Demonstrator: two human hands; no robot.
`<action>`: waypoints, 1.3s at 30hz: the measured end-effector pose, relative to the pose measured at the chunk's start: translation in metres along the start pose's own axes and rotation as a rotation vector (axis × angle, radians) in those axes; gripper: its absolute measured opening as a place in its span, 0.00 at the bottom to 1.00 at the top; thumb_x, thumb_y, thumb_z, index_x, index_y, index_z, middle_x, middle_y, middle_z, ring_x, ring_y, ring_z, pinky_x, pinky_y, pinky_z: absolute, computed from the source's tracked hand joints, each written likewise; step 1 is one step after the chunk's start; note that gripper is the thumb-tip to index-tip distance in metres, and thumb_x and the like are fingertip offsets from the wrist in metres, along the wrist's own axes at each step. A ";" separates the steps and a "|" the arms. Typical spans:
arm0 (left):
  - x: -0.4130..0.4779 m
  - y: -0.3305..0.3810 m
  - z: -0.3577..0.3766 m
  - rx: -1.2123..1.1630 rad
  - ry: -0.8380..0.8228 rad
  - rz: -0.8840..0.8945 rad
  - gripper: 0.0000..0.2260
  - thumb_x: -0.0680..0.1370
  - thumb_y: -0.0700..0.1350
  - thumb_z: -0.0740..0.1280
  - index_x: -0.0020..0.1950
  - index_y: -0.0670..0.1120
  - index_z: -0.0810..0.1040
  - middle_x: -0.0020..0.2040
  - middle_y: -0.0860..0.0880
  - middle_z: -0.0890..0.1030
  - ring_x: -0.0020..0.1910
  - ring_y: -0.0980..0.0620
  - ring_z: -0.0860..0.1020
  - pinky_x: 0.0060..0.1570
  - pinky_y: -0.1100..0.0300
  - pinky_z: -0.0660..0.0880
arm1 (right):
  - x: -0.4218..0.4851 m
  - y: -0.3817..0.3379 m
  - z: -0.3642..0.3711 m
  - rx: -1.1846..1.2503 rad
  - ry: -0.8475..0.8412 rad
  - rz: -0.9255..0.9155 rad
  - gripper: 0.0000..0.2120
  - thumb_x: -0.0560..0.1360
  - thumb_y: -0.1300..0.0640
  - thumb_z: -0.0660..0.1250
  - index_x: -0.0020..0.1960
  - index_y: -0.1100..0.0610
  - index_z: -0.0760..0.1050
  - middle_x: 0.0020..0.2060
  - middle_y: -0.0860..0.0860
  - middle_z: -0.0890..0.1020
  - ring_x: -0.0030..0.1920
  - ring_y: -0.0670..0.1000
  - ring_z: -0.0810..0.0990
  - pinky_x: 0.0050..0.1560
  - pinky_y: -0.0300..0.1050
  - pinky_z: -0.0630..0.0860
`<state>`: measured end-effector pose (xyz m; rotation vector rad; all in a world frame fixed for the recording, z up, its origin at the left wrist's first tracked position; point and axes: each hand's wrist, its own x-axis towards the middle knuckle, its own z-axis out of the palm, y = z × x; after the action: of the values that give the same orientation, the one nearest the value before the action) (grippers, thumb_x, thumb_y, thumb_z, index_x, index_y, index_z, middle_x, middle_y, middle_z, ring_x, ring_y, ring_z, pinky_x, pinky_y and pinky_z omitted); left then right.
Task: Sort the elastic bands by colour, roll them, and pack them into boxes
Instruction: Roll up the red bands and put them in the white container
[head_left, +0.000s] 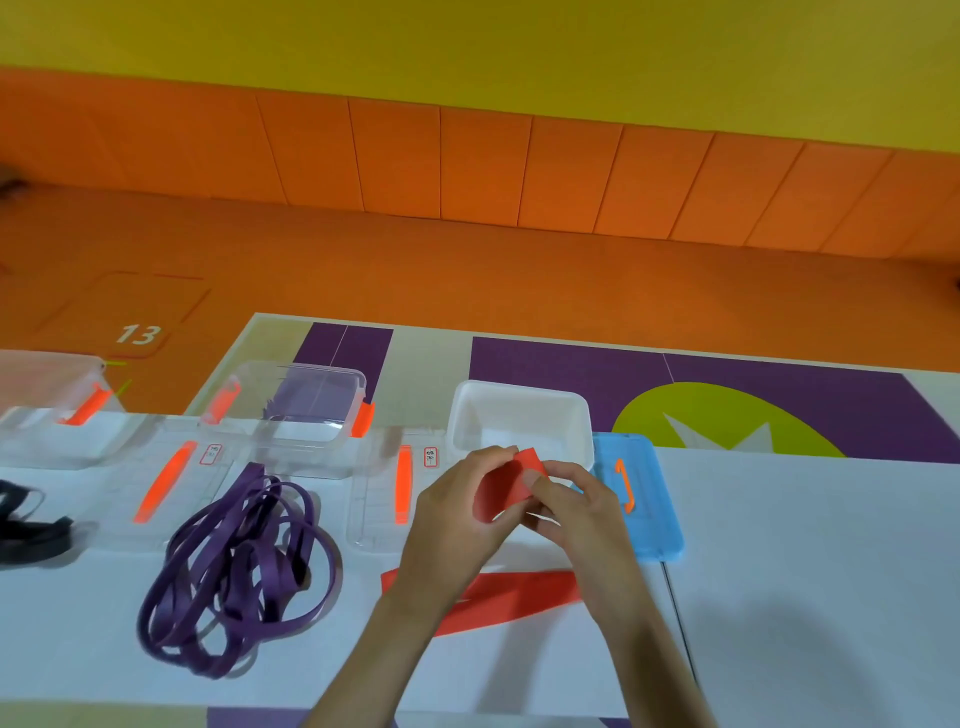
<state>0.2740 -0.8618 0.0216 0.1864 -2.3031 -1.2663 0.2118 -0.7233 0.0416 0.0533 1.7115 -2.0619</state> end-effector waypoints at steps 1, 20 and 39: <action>-0.001 -0.001 0.001 0.013 -0.011 -0.001 0.22 0.75 0.55 0.76 0.66 0.64 0.73 0.63 0.76 0.76 0.62 0.72 0.76 0.62 0.78 0.68 | 0.002 0.000 0.000 -0.064 0.016 -0.005 0.12 0.65 0.46 0.79 0.47 0.46 0.86 0.45 0.54 0.90 0.47 0.53 0.90 0.47 0.42 0.85; -0.008 0.019 0.006 -0.198 0.148 0.018 0.19 0.72 0.52 0.80 0.61 0.61 0.79 0.60 0.63 0.83 0.63 0.58 0.82 0.62 0.72 0.74 | -0.003 0.002 -0.013 0.365 -0.144 0.247 0.25 0.69 0.48 0.83 0.63 0.55 0.82 0.54 0.59 0.83 0.50 0.53 0.84 0.54 0.48 0.80; -0.022 0.011 0.005 -0.203 0.109 -0.034 0.20 0.73 0.47 0.81 0.56 0.64 0.77 0.59 0.64 0.83 0.61 0.59 0.82 0.60 0.69 0.75 | -0.027 0.011 -0.008 0.204 -0.053 0.048 0.14 0.78 0.57 0.76 0.62 0.58 0.83 0.56 0.61 0.86 0.55 0.61 0.86 0.61 0.55 0.84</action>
<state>0.2914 -0.8439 0.0209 0.2191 -2.0729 -1.4606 0.2382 -0.7083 0.0377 0.1026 1.4498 -2.1755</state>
